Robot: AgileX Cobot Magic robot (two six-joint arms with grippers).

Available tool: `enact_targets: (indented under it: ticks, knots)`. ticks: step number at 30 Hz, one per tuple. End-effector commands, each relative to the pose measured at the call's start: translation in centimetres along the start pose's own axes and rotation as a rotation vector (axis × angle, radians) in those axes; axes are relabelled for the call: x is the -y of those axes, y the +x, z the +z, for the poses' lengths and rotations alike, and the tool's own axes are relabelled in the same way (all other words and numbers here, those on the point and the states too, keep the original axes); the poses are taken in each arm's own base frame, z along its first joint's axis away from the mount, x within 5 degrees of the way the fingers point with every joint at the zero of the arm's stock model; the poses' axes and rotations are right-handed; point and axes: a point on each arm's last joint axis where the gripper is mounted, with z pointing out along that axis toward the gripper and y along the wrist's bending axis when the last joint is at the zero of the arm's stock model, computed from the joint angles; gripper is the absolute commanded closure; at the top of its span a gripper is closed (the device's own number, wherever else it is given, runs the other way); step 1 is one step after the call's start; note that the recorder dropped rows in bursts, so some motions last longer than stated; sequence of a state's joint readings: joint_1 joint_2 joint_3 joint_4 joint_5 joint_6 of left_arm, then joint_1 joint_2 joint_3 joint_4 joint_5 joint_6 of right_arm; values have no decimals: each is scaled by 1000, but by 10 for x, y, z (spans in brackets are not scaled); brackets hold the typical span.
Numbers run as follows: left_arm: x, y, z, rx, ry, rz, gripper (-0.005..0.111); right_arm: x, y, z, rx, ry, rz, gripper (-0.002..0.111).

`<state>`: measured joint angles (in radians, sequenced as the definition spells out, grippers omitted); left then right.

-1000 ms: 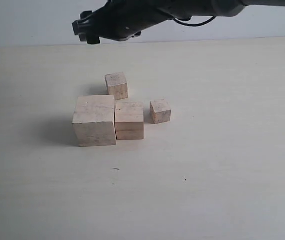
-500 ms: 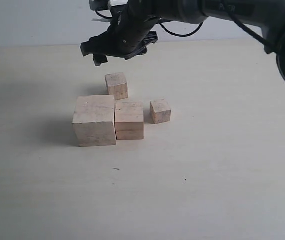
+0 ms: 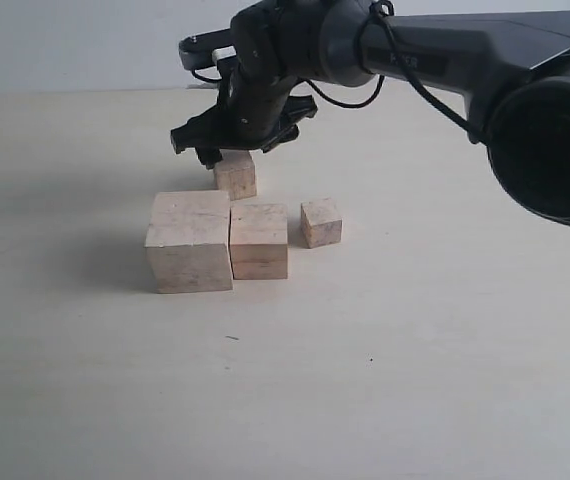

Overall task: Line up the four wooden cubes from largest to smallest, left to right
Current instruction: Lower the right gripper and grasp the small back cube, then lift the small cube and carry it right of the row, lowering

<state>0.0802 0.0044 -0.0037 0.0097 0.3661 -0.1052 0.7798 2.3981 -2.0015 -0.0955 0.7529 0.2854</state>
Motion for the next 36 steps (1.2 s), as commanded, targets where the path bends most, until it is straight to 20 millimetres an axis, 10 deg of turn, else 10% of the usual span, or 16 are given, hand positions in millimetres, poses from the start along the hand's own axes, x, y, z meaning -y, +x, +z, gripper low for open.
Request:
enact_targets:
  ticks: [1, 7, 16, 30, 36]
  knots:
    - [0, 0, 0, 10, 0, -3, 107, 2, 3, 8, -18, 13, 0, 37]
    - [0, 0, 0, 10, 0, -3, 107, 0, 6, 11, -37, -2, 37, 45]
    - [0, 0, 0, 10, 0, -3, 107, 0, 0, -11, -51, -3, -13, 108]
    - [0, 0, 0, 10, 0, -3, 107, 2, -26, -159, 48, -43, -161, 108]
    - [0, 0, 0, 10, 0, -3, 107, 6, -10, -178, 48, -52, -179, 108]
